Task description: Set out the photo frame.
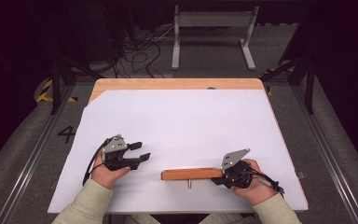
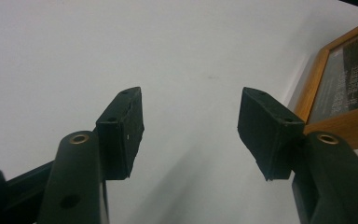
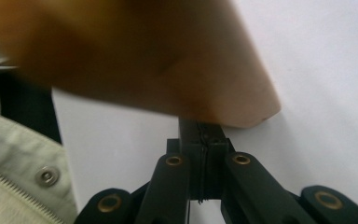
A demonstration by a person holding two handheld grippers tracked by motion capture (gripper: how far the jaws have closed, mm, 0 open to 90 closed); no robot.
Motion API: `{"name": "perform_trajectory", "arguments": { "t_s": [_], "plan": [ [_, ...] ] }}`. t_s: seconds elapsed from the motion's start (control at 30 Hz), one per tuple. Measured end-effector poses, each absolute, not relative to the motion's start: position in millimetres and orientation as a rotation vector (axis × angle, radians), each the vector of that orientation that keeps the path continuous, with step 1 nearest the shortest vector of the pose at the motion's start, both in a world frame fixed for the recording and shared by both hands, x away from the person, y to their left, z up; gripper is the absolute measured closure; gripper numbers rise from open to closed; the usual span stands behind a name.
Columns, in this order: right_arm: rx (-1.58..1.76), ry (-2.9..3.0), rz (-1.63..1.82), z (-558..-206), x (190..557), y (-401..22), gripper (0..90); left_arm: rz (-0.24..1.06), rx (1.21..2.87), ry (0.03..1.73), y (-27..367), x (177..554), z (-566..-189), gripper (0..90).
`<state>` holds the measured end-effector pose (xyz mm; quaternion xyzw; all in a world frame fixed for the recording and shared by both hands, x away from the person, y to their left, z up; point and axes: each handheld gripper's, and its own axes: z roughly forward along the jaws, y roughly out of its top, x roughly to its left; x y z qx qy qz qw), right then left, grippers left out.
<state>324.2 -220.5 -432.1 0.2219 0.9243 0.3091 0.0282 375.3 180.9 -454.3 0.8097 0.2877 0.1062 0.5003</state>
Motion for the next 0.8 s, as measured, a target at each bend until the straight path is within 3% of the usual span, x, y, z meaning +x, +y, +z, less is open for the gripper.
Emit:
{"name": "perform_trajectory", "arguments": {
  "t_s": [0.8],
  "plan": [
    [0.836, 2.731, 1.078, -430.0, 390.4, -212.8, 90.0, 0.308, 1.960, 0.758, 200.9, 363.6, -456.9, 35.0]
  ]
}}
